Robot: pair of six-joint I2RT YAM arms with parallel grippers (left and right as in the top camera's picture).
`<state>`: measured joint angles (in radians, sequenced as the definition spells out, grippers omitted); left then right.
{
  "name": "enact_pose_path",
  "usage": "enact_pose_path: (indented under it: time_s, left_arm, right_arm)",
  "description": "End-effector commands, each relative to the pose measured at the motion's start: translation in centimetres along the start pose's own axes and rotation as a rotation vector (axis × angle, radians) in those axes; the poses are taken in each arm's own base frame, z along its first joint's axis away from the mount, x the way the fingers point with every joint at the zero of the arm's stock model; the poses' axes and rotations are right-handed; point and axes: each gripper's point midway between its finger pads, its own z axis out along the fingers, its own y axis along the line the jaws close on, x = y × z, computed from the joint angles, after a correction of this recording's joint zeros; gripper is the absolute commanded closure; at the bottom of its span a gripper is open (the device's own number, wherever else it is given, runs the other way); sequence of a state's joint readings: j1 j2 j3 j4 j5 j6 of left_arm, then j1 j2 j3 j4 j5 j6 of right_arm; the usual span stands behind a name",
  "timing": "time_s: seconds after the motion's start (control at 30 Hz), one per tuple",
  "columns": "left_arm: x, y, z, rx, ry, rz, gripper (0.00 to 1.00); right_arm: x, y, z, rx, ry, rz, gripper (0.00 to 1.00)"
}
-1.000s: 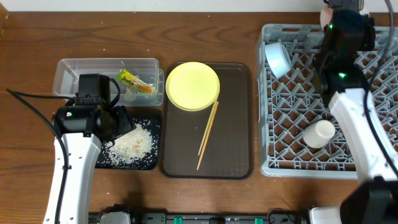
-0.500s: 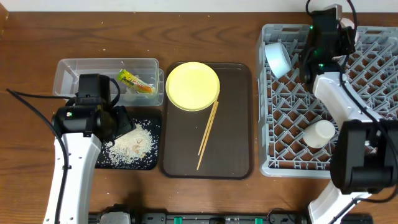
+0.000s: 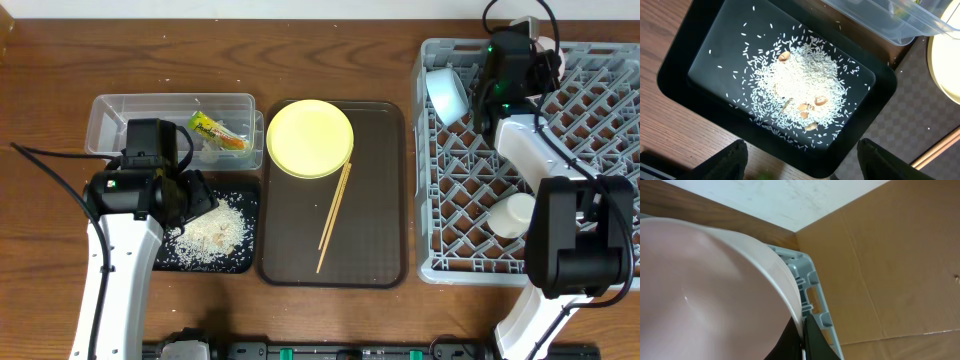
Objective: Sort waste into correct bins and load items into the dishwasher rack
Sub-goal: 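Carry the white bowl into the rack beside the blue bowl, release, then reach the right gripper to the yellow plate and grasp its edge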
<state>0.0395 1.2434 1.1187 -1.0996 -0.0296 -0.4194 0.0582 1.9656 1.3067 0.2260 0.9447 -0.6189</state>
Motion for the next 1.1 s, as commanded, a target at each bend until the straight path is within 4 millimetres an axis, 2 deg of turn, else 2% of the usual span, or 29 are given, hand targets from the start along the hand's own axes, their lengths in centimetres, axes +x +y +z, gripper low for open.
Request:
enact_pose_path:
  time_s: [0.0, 0.17, 0.43, 0.57, 0.63, 0.73, 0.8, 1.0, 1.07]
  left_arm:
    - [0.0, 0.3, -0.1, -0.009, -0.005, -0.011, 0.27]
    - [0.0, 0.3, -0.1, -0.009, -0.005, -0.011, 0.27]
    - [0.0, 0.4, -0.1, -0.009, -0.004, -0.011, 0.27]
    - [0.0, 0.3, -0.1, -0.008, -0.005, -0.011, 0.27]
    - [0.0, 0.3, -0.1, -0.008, -0.005, -0.011, 0.27]
    - [0.0, 0.3, -0.1, -0.009, -0.004, -0.011, 0.27]
    - [0.0, 0.3, -0.1, -0.009, -0.004, -0.011, 0.27]
    - [0.0, 0.3, -0.1, -0.009, -0.004, -0.011, 0.27]
    - [0.0, 0.3, -0.1, -0.008, -0.005, -0.011, 0.27]
  right_arm:
    - [-0.2, 1.3, -0.7, -0.009, 0.003, -0.011, 0.99]
    - [0.1, 2.8, -1.8, -0.046, 0.011, -0.052, 0.99]
    - [3.9, 4.1, -3.8, -0.076, 0.156, 0.082, 0.99]
    - [4.6, 5.0, -5.8, -0.215, 0.197, 0.150, 0.97]
    - [5.0, 5.1, -6.8, -0.286, 0.222, 0.195, 0.89]
    - [5.2, 4.8, -8.3, -0.367, 0.250, 0.250, 0.61]
    - [5.1, 4.2, -9.4, -0.422, 0.252, 0.257, 0.52]
    - [4.0, 1.5, -12.9, -0.566, 0.218, 0.303, 0.35]
    - [3.5, 0.8, -14.5, -0.640, 0.197, 0.323, 0.34]
